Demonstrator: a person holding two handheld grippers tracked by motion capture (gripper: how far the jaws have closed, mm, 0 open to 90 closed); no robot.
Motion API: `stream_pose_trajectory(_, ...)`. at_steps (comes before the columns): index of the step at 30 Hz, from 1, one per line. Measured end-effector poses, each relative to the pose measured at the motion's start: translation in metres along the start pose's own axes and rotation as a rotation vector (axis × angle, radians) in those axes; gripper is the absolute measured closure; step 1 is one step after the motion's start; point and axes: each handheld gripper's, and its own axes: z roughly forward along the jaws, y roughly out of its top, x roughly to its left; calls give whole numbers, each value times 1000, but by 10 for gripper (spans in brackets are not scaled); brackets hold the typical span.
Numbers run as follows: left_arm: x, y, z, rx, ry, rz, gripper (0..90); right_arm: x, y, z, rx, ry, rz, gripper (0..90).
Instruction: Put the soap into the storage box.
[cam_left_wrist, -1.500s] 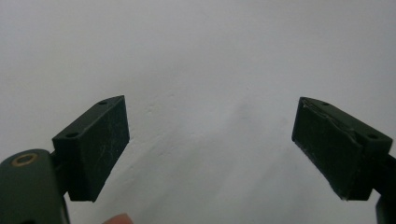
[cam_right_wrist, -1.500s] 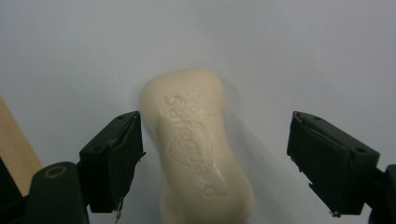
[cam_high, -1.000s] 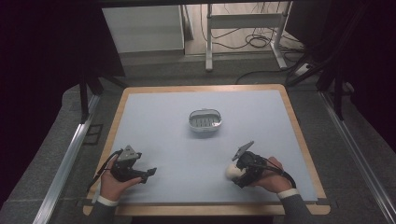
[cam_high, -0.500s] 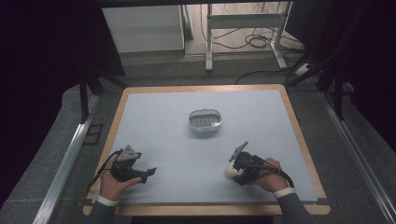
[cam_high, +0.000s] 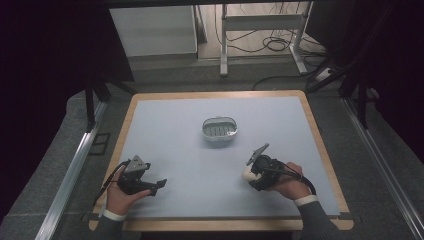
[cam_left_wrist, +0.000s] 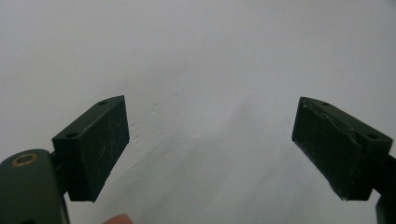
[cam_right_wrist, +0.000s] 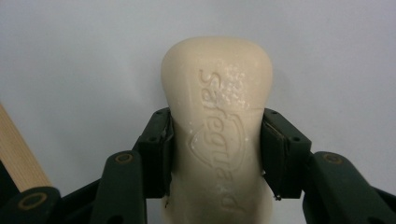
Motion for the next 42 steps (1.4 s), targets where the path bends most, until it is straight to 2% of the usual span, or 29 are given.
stream_pose_trajectory(20, 1, 0, -1, 0, 2, 2, 116, -17, 20, -6, -69, -7, 15, 494)
stream_pose_trajectory(42, 0, 0, 1, 7, -1, 3, 116, -31, 35, -13, -106, -16, 30, 494)
